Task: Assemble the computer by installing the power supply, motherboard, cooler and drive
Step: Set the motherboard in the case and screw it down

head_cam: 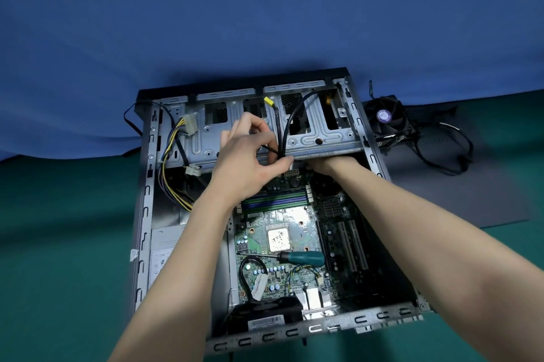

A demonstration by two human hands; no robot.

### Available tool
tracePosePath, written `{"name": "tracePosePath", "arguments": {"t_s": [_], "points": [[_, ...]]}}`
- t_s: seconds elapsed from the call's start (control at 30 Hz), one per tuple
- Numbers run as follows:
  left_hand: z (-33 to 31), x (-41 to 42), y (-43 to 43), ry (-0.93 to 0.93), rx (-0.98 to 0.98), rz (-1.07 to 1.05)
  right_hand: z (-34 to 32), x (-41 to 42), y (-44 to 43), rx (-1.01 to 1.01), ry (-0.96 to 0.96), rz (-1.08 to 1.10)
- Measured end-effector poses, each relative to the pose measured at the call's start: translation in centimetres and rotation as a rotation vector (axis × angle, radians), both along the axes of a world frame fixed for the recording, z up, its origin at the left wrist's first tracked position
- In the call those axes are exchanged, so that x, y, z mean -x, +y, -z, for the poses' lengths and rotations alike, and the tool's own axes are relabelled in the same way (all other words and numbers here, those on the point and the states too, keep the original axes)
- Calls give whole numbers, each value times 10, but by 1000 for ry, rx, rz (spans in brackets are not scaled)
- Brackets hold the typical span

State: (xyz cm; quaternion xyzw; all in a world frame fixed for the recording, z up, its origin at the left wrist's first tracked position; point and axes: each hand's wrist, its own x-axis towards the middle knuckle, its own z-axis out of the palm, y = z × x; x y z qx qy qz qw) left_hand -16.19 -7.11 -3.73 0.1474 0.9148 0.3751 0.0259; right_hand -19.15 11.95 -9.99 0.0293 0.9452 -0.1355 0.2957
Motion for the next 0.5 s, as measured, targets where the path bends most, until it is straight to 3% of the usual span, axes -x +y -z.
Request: {"name": "tracePosePath", "arguments": {"t_s": [0.13,0.3,0.33,0.4,0.5], "points": [[-1,0,1,1,9,-7,-6,-12,-11,-79,-35,-60],[-4,-1,1,2,28,-4,-32,-90,-25,88,421,-197],[-4,-1,1,1,35,-12,-34,-105,-24,134,410,-279],[-6,-2,2,3,43,-38,-38,-122,-22,195,158,-338],[-6,-9,4,77,32,-67,-35,-129,-21,120,-79,-398]]}}
